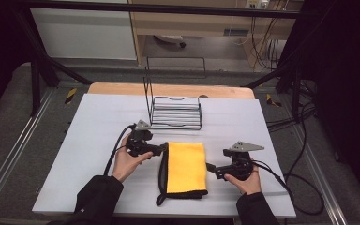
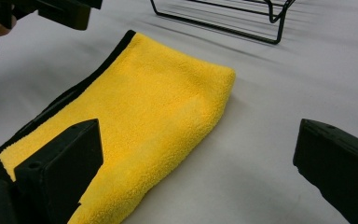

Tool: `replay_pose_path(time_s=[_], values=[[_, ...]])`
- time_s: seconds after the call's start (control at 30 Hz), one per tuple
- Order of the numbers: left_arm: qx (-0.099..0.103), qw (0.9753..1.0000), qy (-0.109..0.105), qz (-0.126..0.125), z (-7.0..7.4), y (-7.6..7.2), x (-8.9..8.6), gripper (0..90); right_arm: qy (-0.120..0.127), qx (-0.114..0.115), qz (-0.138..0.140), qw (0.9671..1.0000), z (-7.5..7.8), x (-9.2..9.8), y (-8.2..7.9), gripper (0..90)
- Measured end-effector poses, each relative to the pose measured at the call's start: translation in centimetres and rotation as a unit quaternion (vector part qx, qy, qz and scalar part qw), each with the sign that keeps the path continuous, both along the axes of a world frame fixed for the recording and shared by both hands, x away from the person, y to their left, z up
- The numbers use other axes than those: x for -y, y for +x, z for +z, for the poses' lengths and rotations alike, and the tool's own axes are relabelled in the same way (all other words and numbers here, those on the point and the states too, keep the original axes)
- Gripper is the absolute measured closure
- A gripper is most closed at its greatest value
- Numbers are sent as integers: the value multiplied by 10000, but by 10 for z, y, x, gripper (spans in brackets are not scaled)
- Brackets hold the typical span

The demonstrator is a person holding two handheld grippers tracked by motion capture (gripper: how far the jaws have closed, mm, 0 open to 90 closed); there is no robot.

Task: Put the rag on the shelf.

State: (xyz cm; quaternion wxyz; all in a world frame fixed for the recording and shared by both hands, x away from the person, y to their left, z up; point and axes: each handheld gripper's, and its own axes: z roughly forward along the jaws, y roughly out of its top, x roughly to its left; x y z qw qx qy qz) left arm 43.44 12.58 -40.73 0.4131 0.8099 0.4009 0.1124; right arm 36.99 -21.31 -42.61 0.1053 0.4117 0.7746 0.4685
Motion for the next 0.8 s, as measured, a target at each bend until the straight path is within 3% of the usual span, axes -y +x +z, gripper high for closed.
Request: replay_pose_path(time_s=[0.17, 0.3, 0.47, 0.6, 0.8], values=[[-118, 9999, -16, 87, -10, 9, 8, 316, -13, -14, 7, 10000, 0, 0, 0, 21], [-233, 9995, 94, 164, -19, 14, 13, 406, -12, -35, 19, 10000, 0, 0, 0, 22], [-473, 9987, 211, 16, -29, 18, 18, 500, -29, -62, 53, 10000, -1, -1, 0, 28], [-660, 9977, 162, 13, -34, 21, 20, 550, 9, -115, 34, 9999, -1, -2, 1, 38], [-699, 9975, 132, -51, -38, 21, 23, 600, 18, -103, 0, 9999, -1, -2, 4, 51]])
